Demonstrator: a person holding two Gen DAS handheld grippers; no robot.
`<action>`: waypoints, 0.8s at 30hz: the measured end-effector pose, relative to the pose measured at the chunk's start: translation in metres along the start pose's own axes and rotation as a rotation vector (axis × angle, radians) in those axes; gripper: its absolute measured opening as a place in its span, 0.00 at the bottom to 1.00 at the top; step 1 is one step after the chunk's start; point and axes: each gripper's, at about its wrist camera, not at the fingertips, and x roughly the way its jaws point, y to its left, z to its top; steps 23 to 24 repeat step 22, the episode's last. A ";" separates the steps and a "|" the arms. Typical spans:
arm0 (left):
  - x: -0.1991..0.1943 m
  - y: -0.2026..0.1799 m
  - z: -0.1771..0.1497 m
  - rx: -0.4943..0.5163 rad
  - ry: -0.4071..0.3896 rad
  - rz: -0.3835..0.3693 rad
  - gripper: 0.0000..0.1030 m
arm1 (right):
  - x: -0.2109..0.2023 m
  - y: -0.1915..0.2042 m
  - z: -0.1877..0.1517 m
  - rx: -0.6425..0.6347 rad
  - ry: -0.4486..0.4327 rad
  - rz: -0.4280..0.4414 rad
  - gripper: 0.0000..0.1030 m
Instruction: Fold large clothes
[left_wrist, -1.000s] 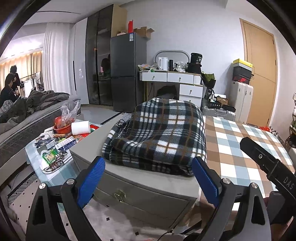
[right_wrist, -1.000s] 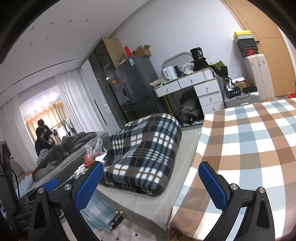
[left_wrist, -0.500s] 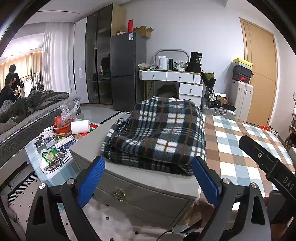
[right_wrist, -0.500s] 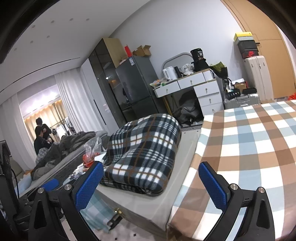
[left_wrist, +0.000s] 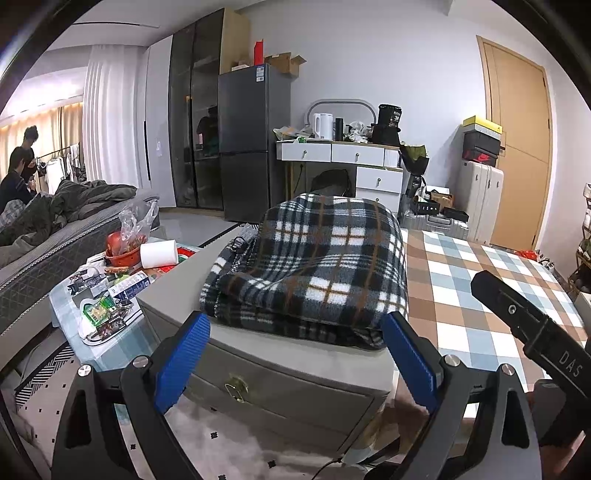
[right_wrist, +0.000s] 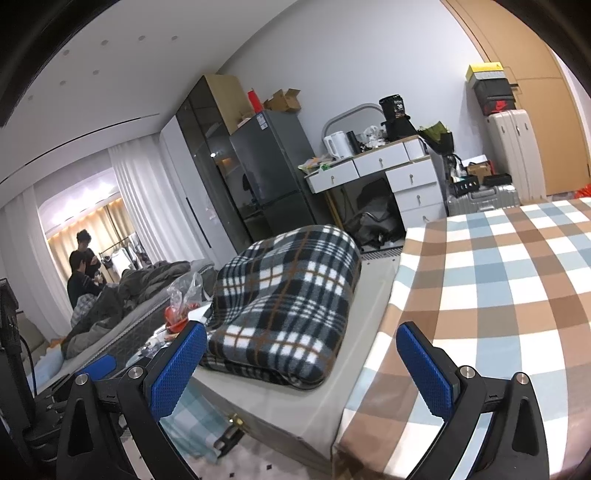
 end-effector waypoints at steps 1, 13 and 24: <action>0.000 0.000 0.000 -0.001 0.000 0.001 0.90 | 0.000 0.000 0.000 0.000 0.001 -0.001 1.00; -0.001 0.002 -0.001 -0.007 0.002 -0.008 0.90 | -0.002 -0.003 0.000 0.010 -0.001 -0.004 1.00; 0.002 -0.001 -0.001 -0.005 0.012 0.000 0.90 | -0.003 -0.004 0.000 0.010 0.000 -0.003 1.00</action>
